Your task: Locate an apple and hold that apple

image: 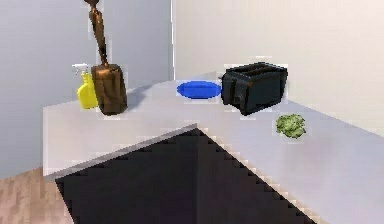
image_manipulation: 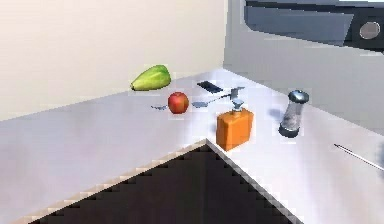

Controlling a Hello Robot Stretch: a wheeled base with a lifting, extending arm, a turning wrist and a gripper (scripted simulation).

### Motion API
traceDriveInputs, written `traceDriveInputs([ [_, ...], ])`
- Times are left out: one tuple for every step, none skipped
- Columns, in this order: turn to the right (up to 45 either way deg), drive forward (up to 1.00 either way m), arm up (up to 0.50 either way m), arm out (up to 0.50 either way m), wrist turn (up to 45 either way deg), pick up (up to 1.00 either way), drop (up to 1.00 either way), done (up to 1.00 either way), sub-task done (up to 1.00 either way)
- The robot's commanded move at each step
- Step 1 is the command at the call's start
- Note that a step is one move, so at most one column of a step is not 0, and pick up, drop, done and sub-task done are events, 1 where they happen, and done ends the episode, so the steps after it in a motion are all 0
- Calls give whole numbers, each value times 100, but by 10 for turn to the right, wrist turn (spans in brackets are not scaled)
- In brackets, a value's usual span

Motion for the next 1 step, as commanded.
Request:
traceDriveInputs([
  [0,0,38,0,0,0,0,0,0],
])
